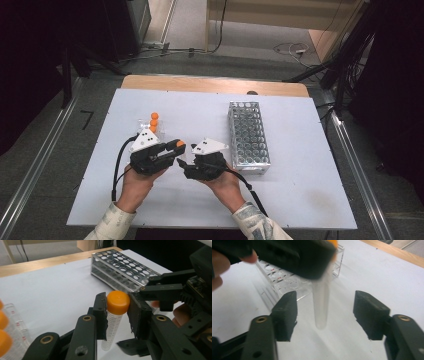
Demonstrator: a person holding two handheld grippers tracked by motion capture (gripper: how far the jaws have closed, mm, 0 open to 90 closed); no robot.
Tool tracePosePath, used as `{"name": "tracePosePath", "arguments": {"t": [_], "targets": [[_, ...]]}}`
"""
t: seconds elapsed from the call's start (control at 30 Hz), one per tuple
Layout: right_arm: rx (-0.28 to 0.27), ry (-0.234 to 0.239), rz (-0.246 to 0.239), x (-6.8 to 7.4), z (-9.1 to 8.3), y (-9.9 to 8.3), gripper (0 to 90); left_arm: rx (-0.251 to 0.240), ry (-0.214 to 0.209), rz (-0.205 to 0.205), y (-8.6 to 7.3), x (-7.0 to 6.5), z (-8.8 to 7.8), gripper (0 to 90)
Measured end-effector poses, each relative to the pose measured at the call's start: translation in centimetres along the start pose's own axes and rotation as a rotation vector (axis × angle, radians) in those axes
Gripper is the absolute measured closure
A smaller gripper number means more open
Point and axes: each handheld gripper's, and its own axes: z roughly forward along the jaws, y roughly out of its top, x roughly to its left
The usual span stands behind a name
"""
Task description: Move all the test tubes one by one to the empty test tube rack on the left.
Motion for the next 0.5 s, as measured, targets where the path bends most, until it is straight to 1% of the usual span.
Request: {"name": "tracePosePath", "arguments": {"t": [0.03, 0.1, 0.27, 0.3, 0.4, 0.5], "targets": [[0.0, 0.001, 0.002, -0.1, -0.1, -0.1, 27.7, -0.005, 0.004, -0.006, 0.1, 0.2, -0.2, 69.9], [-0.009, -0.009, 0.005, -0.4, -0.5, -0.3, 26.5, -0.016, 0.015, -0.015, 0.4, 0.5, -0.9, 69.9], [-0.006, -0.044, 0.034, -1.3, -1.3, -1.2, 22.1, -0.039, 0.041, -0.031, 0.9, 1.3, -2.2, 69.9], [-0.004, -0.05, 0.038, -1.5, -1.4, -1.3, 21.4, -0.042, 0.046, -0.04, 1.0, 1.4, -2.3, 69.9], [-0.009, -0.057, 0.051, -1.9, -1.8, -1.6, 21.0, -0.048, 0.055, -0.054, 1.2, 2.0, -2.9, 69.9], [-0.011, -0.061, 0.053, -2.2, -2.1, -1.7, 20.9, -0.051, 0.06, -0.06, 1.3, 2.4, -3.4, 69.9]]}}
